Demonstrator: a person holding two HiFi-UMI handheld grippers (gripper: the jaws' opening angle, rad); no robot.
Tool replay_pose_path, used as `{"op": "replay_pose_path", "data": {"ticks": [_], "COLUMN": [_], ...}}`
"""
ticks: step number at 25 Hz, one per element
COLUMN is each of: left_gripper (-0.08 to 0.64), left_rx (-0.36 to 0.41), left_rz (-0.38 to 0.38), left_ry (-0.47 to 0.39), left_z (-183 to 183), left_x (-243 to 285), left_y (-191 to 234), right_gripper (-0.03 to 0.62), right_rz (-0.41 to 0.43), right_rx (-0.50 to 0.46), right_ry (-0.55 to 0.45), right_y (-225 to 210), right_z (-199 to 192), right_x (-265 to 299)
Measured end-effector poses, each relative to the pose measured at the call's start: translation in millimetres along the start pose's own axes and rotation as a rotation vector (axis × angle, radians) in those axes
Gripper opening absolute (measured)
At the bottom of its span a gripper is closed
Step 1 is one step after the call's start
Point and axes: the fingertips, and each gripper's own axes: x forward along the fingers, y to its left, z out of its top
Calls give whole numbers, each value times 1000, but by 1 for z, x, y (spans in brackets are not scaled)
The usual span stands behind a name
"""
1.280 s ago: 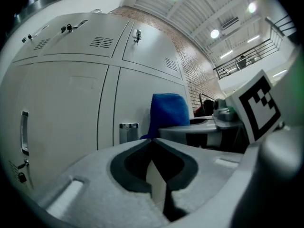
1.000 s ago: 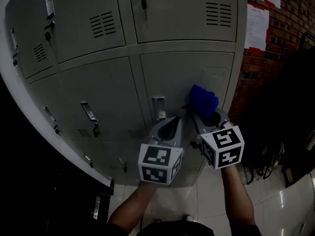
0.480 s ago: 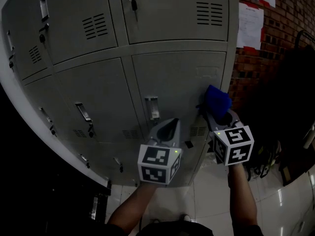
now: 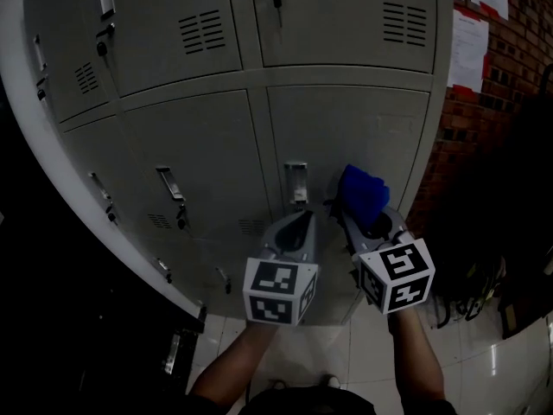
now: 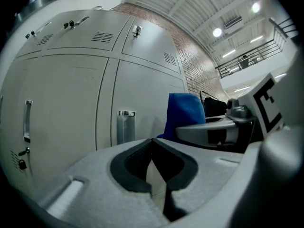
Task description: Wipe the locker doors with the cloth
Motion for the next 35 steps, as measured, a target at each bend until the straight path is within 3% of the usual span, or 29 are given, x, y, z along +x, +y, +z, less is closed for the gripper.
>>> {"op": "replay_pose_path", "data": {"ticks": [8, 16, 23, 35], "left_gripper": [3, 3, 3, 3], "left_rx": [-8, -8, -9, -15], "left_rz": [95, 109, 82, -7], "left_ry": [28, 36, 36, 39], "left_z": [-16, -23, -24, -27], "left_x": [-29, -35, -26, 10], "left_y": [45, 54, 43, -3], "right_gripper": [81, 81, 82, 82], "right_rz": [127, 173, 155, 17], "right_rx": [11, 9, 16, 30], "right_ry": [14, 53, 45, 69], "right_y": [67, 94, 80, 6], "right_z": [-22, -40, -40, -57], "right_x": [42, 68, 62, 29]}}
